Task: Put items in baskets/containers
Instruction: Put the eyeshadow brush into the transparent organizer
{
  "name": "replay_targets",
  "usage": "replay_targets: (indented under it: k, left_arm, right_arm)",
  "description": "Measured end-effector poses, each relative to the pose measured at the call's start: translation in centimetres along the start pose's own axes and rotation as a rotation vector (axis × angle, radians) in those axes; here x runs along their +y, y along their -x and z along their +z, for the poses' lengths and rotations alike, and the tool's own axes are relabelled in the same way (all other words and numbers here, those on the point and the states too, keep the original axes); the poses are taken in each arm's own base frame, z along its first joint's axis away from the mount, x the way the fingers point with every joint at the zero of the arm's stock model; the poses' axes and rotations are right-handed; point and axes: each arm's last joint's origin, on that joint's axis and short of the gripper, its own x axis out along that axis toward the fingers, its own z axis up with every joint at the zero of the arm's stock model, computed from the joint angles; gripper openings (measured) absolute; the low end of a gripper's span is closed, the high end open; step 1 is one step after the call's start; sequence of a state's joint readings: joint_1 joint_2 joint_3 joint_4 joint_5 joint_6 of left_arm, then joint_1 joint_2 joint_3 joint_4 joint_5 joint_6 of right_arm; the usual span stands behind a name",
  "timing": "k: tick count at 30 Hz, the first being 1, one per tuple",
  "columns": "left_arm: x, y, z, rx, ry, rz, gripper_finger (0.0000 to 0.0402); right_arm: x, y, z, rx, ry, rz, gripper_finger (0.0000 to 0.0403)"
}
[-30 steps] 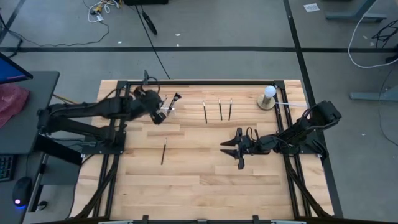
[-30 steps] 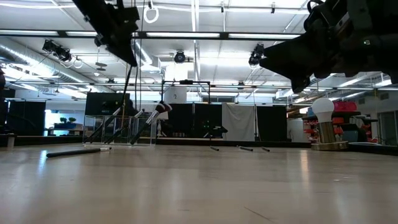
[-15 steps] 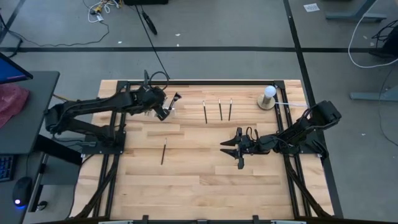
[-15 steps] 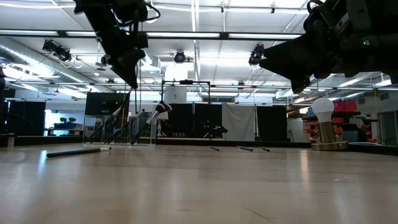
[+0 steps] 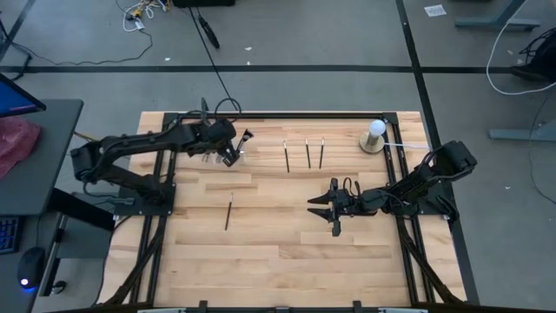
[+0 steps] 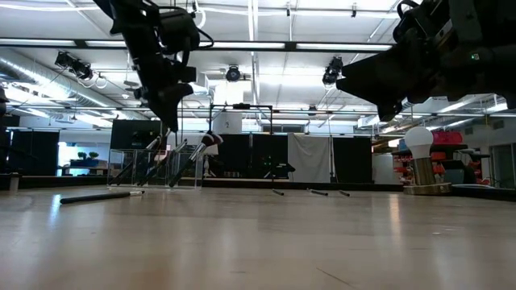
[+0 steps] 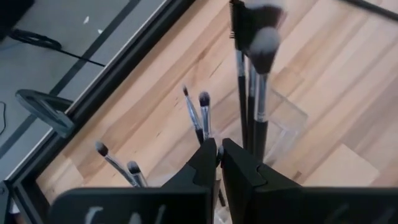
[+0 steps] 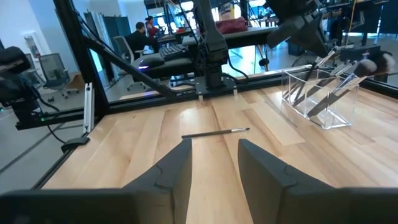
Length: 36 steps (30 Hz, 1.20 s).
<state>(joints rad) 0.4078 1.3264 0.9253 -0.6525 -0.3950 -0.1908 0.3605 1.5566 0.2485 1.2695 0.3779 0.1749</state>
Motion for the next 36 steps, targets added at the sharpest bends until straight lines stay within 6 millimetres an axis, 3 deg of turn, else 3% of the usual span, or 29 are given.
replay_targets:
  k: [11,23,29,33,36]
  left_arm:
    - [1.3,-1.0,0.5,-0.006,0.058,0.031,0.0031]
    - [2.6,-1.2,1.4,-0.082,0.092,0.144,0.0146]
    - [1.9,1.3,1.2,-0.155,0.095,0.042,0.0160]
    - [-0.5,4.1,0.5,-0.204,0.057,-0.111,0.0155]
    - [-3.4,6.1,-0.7,-0.226,0.000,-0.213,0.0144]
  right_arm:
    - [0.0,0.0,-0.1,0.005,0.002,-0.001,0.0133]
    - [0.0,0.0,-0.1,0.007,0.003,-0.001,0.0133]
    - [0.0,0.0,-0.1,0.008,0.003,-0.001,0.0133]
    - [0.0,0.0,-0.1,0.008,-0.001,-0.001,0.0133]
    - [0.0,0.0,-0.1,0.013,0.000,-0.002,0.0133]
